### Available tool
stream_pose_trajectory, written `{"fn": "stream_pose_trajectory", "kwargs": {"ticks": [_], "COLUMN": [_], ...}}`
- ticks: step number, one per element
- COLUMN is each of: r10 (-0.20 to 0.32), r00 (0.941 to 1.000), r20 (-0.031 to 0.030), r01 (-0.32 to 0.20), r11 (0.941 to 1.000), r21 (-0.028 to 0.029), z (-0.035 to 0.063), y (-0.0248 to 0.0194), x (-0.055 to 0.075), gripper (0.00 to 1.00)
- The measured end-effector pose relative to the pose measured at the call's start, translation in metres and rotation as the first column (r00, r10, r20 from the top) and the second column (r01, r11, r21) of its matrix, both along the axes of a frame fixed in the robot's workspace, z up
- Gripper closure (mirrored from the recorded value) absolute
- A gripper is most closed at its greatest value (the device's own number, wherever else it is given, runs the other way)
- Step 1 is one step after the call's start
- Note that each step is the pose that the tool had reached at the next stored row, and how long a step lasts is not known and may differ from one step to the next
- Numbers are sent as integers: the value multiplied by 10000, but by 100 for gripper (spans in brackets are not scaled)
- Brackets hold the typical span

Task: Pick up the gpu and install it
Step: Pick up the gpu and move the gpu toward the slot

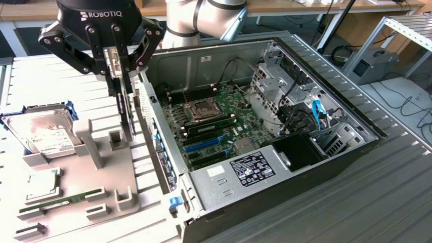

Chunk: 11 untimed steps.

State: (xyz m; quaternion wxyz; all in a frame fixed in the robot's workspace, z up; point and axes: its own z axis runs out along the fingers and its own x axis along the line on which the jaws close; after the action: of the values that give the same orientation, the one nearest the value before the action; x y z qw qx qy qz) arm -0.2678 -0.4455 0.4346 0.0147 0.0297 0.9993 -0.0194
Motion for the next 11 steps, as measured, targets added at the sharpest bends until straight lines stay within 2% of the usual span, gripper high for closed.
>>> {"fn": "stream_pose_trajectory", "kwargs": {"ticks": [11], "r10": [-1], "r00": [10000], "r20": [0], "r01": [1], "r11": [10000], "r21": [0], "z": [0], "y": [0], "x": [49], "gripper": [74]}}
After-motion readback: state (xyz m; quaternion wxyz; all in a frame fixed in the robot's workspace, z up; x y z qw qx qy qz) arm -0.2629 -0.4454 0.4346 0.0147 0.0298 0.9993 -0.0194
